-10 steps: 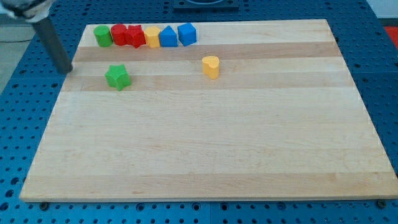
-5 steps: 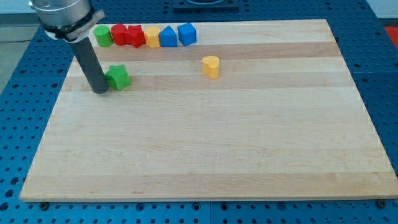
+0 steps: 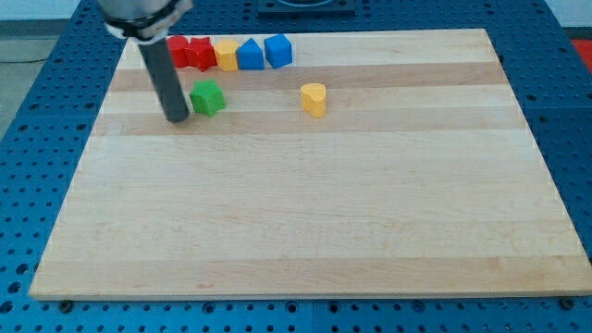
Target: Push the green star into the yellow heart
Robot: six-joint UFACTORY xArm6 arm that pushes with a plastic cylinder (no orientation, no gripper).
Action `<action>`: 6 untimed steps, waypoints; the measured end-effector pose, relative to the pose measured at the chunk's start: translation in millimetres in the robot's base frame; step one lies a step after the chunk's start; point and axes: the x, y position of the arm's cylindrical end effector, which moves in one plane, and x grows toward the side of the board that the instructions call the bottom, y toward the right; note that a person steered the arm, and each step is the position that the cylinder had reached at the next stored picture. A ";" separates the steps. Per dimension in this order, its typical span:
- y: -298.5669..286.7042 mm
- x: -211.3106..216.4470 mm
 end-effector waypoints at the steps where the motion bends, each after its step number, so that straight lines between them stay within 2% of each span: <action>1: -7.2 -11.0; 3: 25.9 -24.2; 6: 142.3 -24.3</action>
